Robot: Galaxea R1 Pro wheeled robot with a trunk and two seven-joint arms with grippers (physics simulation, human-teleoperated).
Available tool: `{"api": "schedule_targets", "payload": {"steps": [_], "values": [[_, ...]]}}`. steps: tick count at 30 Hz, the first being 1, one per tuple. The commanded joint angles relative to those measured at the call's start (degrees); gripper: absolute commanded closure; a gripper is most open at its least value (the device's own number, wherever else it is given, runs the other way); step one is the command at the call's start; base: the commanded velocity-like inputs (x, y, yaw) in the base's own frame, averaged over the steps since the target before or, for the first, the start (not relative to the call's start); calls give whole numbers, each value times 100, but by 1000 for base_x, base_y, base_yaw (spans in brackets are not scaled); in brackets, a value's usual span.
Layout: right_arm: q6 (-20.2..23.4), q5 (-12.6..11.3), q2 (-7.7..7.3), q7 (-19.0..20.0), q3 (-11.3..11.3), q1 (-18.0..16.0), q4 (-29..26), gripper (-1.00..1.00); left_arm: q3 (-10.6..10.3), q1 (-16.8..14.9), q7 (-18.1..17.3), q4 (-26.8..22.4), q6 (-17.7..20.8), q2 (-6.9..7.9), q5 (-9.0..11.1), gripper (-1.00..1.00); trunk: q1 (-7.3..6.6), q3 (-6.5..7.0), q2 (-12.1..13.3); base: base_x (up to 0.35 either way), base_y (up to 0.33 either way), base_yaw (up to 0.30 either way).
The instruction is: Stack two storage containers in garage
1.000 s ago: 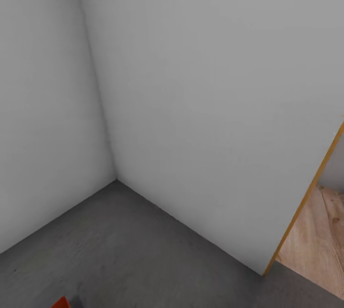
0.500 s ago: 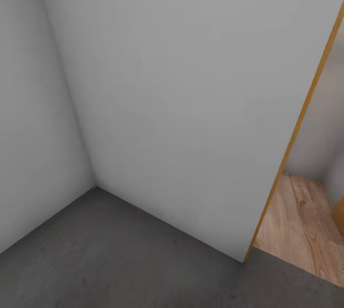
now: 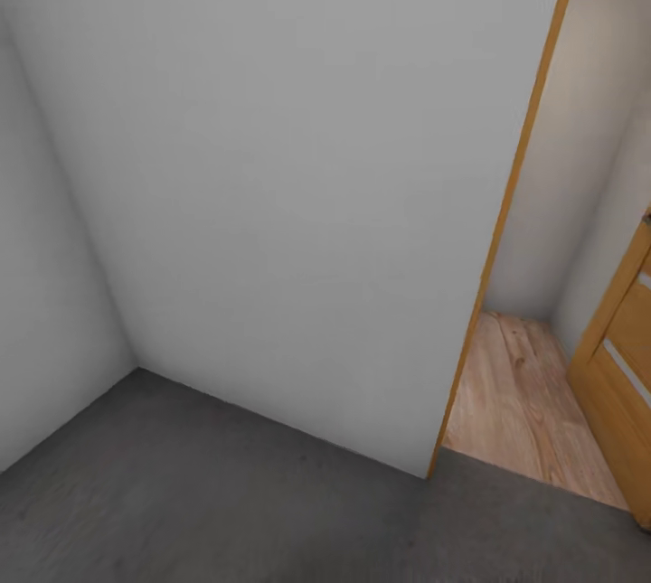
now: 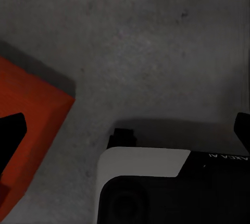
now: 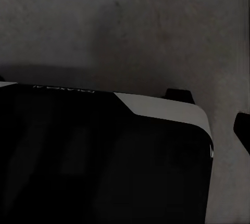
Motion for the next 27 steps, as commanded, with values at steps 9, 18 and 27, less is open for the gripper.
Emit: {"api": "schedule_targets", "payload": {"steps": [9,18,27], "values": [[-27,-41,5,-7,48,-7,17,-100,11,-2,7,-2,-2,1,36,-100,0,-7,-4,0,0,-289],[-27,-41,5,-7,48,-7,17,-100,11,-2,7,-2,-2,8,36,-100,0,-7,-4,0,0,-289],[-27,-41,5,-7,48,-7,17,-100,11,-2,7,-2,-2,9,29,-100,0,-7,-4,0,0,-289]]}}
